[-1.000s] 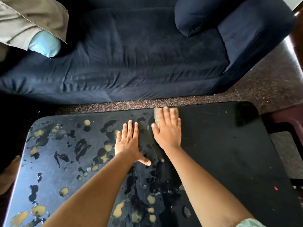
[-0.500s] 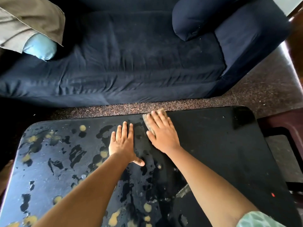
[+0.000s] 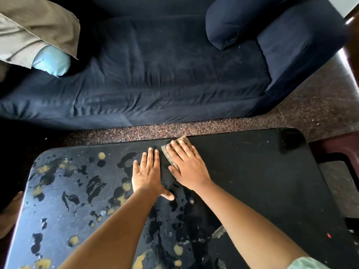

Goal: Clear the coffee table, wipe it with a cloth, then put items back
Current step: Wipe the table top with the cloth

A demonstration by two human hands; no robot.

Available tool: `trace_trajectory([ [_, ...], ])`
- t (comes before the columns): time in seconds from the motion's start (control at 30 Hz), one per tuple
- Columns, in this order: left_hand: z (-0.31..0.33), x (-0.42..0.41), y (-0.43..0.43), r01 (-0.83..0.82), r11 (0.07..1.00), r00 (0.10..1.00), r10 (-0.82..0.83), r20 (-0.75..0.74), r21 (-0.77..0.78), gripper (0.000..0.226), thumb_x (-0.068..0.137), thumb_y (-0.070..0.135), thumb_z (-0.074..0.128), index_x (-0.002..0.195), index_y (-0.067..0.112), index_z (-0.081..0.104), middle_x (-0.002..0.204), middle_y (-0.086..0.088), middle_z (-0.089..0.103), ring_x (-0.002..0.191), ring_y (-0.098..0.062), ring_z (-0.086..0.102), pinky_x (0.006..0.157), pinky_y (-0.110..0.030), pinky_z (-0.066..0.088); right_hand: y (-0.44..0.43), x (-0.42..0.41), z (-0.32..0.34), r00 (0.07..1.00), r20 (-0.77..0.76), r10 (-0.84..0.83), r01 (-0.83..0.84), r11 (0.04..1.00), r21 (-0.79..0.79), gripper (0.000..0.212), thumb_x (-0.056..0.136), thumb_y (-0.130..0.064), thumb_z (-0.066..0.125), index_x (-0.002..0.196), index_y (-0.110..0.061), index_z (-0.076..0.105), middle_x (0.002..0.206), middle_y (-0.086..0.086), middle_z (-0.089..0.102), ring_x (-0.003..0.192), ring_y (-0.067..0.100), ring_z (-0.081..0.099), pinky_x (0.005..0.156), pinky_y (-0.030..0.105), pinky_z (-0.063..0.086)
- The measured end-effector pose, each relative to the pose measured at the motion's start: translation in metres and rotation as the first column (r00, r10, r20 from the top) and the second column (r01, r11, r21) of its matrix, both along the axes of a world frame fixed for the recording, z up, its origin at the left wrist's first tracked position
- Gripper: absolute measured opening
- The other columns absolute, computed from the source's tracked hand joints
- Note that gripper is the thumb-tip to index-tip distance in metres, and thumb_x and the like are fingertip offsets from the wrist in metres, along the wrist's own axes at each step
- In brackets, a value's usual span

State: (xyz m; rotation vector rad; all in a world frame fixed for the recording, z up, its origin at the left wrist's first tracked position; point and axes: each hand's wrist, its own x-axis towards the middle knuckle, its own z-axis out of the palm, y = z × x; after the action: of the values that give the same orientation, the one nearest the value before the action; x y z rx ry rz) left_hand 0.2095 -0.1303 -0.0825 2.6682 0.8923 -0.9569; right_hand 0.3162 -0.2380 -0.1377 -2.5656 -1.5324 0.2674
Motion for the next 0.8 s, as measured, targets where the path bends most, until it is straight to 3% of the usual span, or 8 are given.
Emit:
trace_trajectory([
  [0.07, 0.001, -0.001, -0.002, -0.038, 0.999, 0.999, 0.039, 0.005, -0.009, 0.157, 0.046, 0.072, 0.077, 0.144, 0.013, -0.032, 0.154, -0.004, -0.033, 0.143, -0.022, -0.025, 0.116, -0.045, -0.009, -0.014, 0.012, -0.002, 0.998, 0.016, 0.053, -0.052, 0.998, -0.035, 0.064, 0.091, -0.05, 0.03, 0.15, -0.031, 0.016, 0.158, -0.009, 0.016, 0.146, 0.015, 0.008, 0.116, 0.048, 0.019],
  [0.23, -0.002, -0.006, -0.002, -0.127, 0.992, 0.991, 0.127, 0.036, -0.015, 0.159, 0.044, 0.073, 0.077, 0.144, 0.014, -0.031, 0.154, -0.003, -0.032, 0.143, -0.023, -0.026, 0.118, -0.047, -0.005, 0.016, -0.001, 0.0, 0.872, -0.035, -0.488, 0.488, 0.873, -0.015, 0.064, 0.092, -0.045, 0.039, 0.15, -0.026, 0.02, 0.158, -0.001, 0.02, 0.146, 0.024, 0.012, 0.114, 0.051, 0.017],
  [0.3, -0.003, -0.009, -0.003, -0.154, 0.988, 0.987, 0.154, 0.054, -0.014, 0.159, 0.043, 0.076, 0.075, 0.145, 0.013, -0.029, 0.155, -0.004, -0.031, 0.143, -0.023, -0.026, 0.119, -0.047, -0.004, 0.036, -0.019, 0.001, 0.897, -0.054, -0.439, 0.441, 0.897, 0.029, 0.064, 0.091, -0.045, 0.04, 0.149, -0.025, 0.022, 0.156, 0.001, 0.024, 0.145, 0.025, 0.015, 0.114, 0.051, 0.019],
  [0.47, -0.004, -0.018, -0.004, -0.183, 0.983, 0.977, 0.185, 0.103, -0.031, 0.157, 0.044, 0.079, 0.072, 0.146, 0.012, -0.027, 0.156, -0.003, -0.027, 0.144, -0.021, -0.023, 0.119, -0.046, -0.005, 0.016, -0.011, -0.003, 0.998, 0.035, 0.058, -0.059, 0.998, 0.017, 0.061, 0.09, -0.049, 0.034, 0.148, -0.032, 0.025, 0.156, -0.009, 0.025, 0.145, 0.015, 0.017, 0.114, 0.049, 0.023],
  [0.53, -0.005, -0.019, -0.002, -0.175, 0.984, 0.978, 0.178, 0.105, -0.038, 0.157, 0.045, 0.079, 0.072, 0.145, 0.012, -0.029, 0.156, -0.003, -0.029, 0.144, -0.021, -0.023, 0.119, -0.045, -0.006, 0.012, 0.0, -0.003, 0.994, 0.053, -0.1, 0.1, 0.995, 0.012, 0.061, 0.091, -0.049, 0.035, 0.149, -0.032, 0.024, 0.156, -0.01, 0.022, 0.145, 0.015, 0.015, 0.114, 0.051, 0.023],
  [0.67, -0.006, -0.02, 0.001, -0.137, 0.989, 0.985, 0.141, 0.1, -0.049, 0.156, 0.046, 0.08, 0.07, 0.145, 0.01, -0.029, 0.155, -0.004, -0.03, 0.144, -0.021, -0.024, 0.117, -0.042, -0.009, 0.047, -0.015, 0.001, 0.85, -0.042, -0.525, 0.525, 0.851, -0.016, 0.063, 0.094, -0.044, 0.04, 0.15, -0.025, 0.019, 0.158, -0.001, 0.019, 0.146, 0.023, 0.009, 0.115, 0.051, 0.013],
  [0.73, -0.006, -0.024, 0.005, -0.107, 0.993, 0.987, 0.112, 0.117, -0.048, 0.153, 0.049, 0.082, 0.068, 0.146, 0.01, -0.026, 0.156, -0.004, -0.028, 0.145, -0.02, -0.022, 0.118, -0.041, -0.009, 0.057, -0.03, 0.003, 0.903, -0.052, -0.426, 0.427, 0.904, 0.008, 0.063, 0.094, -0.044, 0.04, 0.15, -0.026, 0.018, 0.158, -0.001, 0.019, 0.146, 0.023, 0.009, 0.116, 0.051, 0.015],
  [0.8, -0.004, -0.027, 0.012, -0.06, 0.997, 0.989, 0.064, 0.133, -0.038, 0.147, 0.053, 0.081, 0.065, 0.148, 0.01, -0.021, 0.158, -0.003, -0.023, 0.146, -0.019, -0.018, 0.118, -0.041, -0.009, 0.044, -0.031, 0.003, 0.988, -0.026, -0.151, 0.151, 0.989, -0.002, 0.063, 0.093, -0.047, 0.037, 0.15, -0.029, 0.017, 0.158, -0.006, 0.018, 0.146, 0.019, 0.008, 0.116, 0.05, 0.018],
])
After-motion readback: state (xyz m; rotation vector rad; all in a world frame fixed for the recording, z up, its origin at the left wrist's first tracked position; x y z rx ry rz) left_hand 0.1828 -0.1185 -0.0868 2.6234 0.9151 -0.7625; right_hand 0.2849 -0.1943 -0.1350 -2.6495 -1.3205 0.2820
